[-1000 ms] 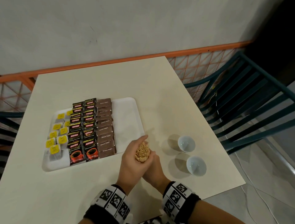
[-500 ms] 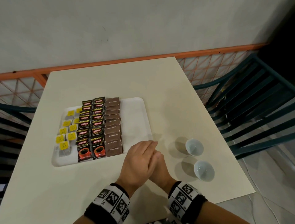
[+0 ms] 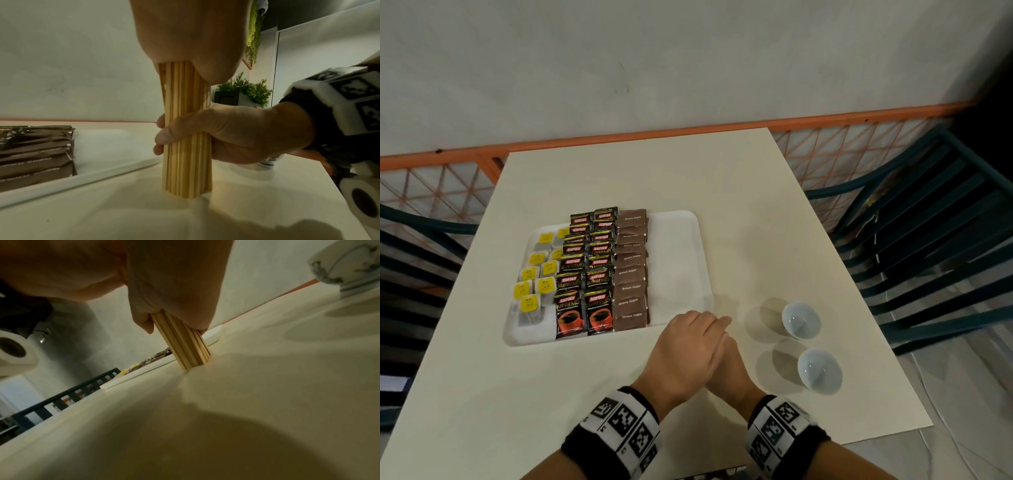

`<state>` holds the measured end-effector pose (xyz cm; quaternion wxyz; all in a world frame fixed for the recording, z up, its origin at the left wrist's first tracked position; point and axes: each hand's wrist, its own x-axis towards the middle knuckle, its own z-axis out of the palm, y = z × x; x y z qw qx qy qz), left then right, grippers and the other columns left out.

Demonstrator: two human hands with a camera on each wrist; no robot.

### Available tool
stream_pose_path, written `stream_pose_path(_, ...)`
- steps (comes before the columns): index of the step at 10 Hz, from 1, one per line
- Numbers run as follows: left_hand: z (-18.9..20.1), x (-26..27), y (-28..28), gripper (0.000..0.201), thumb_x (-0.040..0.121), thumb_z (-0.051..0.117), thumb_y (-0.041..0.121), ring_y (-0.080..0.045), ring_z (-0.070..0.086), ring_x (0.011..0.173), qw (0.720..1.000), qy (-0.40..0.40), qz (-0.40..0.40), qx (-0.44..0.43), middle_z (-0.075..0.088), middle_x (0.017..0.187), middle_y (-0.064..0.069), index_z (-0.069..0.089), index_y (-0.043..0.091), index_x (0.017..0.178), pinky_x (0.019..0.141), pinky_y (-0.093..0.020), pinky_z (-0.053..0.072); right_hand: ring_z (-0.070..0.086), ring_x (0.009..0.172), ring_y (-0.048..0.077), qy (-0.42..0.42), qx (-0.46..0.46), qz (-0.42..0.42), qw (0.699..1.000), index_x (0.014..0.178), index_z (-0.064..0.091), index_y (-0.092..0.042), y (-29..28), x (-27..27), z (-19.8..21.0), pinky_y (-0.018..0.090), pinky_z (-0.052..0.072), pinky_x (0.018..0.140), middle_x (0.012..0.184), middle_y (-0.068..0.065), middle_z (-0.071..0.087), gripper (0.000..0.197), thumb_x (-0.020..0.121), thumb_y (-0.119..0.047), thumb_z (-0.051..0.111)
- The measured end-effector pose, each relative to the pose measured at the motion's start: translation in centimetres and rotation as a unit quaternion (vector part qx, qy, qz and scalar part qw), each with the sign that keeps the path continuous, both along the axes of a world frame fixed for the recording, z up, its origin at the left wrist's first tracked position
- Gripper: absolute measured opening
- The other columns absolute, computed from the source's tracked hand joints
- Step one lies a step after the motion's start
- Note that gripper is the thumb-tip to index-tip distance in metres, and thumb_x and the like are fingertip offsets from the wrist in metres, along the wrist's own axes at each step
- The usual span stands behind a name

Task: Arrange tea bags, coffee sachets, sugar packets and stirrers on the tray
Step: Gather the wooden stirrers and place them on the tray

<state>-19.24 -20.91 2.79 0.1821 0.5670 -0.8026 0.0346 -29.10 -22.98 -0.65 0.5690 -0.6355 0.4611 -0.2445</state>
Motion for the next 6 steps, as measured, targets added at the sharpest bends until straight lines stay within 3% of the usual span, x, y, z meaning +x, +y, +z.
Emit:
stream_pose_path(1,0.3,-0.2,0.0,0.035,0.09,0.04,0.029,-0.014,0.063,0.082,1.0,0.019,0.0,0.01,0.069,0.09,0.003,0.068,0.017,0.106,0.077,-0.023,0.041,0.05,0.07,-0.014,0.044,-0.039,-0.029,0.998,0.105,0.054,0.005,-0.4,0.5,-0.3,0.004,0.039,0.061,0.077,-0.006,0.055,0.024,0.096,-0.01,0.037)
stream_pose_path(2,1.7,0.5,0.1,0.053,0.088,0.045,0.048,-0.011,0.047,0.112,0.988,0.131,0.078,0.025,0.059,0.118,0.001,0.053,0.014,0.129,0.098,-0.023,0.036,0.05,0.06,0.001,0.024,-0.068,-0.029,0.997,0.076,0.054,-0.014,-0.7,0.9,1.1,0.01,0.041,0.053,0.069,-0.003,0.061,0.026,0.084,-0.038,0.046)
stream_pose_path(3,3.5,1.2,0.4,0.066,0.084,0.053,0.052,-0.008,0.043,0.111,0.906,0.336,0.227,0.123,0.044,0.123,0.006,0.037,0.019,0.139,0.093,-0.022,0.036,0.052,0.055,0.006,0.031,0.026,-0.035,0.999,0.066,0.053,-0.02,-2.4,0.9,0.8,0.017,0.043,0.051,0.064,-0.006,0.058,0.015,0.076,-0.02,0.065)
stream_pose_path(4,3.1,2.2,0.4,0.047,0.095,0.041,0.043,-0.014,0.053,0.104,0.765,0.493,0.304,0.28,0.053,0.121,0.001,0.042,0.017,0.134,0.086,-0.026,0.043,0.057,0.062,0.017,0.026,0.118,-0.035,0.992,0.072,0.057,-0.012,-4.2,1.9,1.9,0.027,0.046,0.057,0.068,0.005,0.059,0.008,0.07,-0.009,0.064)
stream_pose_path(5,2.2,3.4,-0.1,0.035,0.098,0.041,0.033,-0.016,0.058,0.103,0.668,0.596,0.292,0.338,0.06,0.111,0.001,0.052,0.013,0.125,0.083,-0.025,0.048,0.057,0.061,0.018,0.01,0.205,-0.035,0.978,0.075,0.061,-0.007,-6.1,3.4,2.9,0.025,0.047,0.056,0.068,0.008,0.059,0.007,0.072,-0.003,0.065)
stream_pose_path(6,1.9,4.8,-1.8,0.033,0.097,0.044,0.03,-0.018,0.057,0.105,0.638,0.619,0.284,0.36,0.059,0.116,-0.002,0.053,0.014,0.125,0.079,-0.024,0.049,0.061,0.064,0.021,0.047,0.241,-0.03,0.969,0.078,0.064,-0.003,-8.3,4.9,3.2,0.028,0.049,0.059,0.069,0.01,0.063,0.007,0.073,-0.006,0.068)
